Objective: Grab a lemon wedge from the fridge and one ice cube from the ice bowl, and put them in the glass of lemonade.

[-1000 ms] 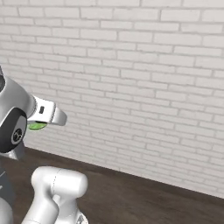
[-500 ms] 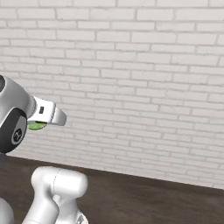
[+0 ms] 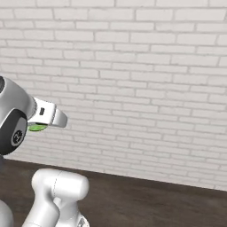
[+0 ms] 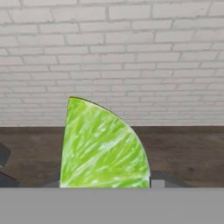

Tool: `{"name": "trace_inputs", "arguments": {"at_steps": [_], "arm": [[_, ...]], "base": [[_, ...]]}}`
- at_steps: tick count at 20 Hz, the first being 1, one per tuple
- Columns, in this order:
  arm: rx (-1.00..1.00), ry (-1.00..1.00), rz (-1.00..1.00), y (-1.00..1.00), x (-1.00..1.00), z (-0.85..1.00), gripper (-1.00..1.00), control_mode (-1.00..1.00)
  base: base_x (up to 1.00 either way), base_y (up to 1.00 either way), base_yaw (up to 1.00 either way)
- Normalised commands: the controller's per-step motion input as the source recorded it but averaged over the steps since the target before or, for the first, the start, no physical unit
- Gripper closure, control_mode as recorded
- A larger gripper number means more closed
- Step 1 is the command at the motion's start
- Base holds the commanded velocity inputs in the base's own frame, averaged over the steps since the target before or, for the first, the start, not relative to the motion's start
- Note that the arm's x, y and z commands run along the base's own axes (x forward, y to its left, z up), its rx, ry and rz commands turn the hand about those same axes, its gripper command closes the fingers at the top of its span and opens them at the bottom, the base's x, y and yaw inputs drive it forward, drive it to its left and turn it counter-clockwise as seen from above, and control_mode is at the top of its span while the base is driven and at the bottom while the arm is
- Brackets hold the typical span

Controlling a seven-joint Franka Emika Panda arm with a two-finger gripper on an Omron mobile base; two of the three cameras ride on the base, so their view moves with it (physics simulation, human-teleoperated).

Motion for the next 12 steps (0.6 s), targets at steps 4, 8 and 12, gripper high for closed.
{"name": "trace_inputs", "arguments": {"at_steps": [4, 8, 12], "arm": [[0.0, 0.0, 0.0, 0.0, 0.0, 0.0, 1.0, 1.0], [0.0, 0.0, 0.0, 0.0, 0.0, 0.0, 1.0, 1.0], [0.0, 0.0, 0.0, 0.0, 0.0, 0.0, 1.0, 1.0]], "base": [[0.68, 0.67, -0.11], [0.86, 0.85, -0.11], [-0.8, -0.22, -0.03]]}}
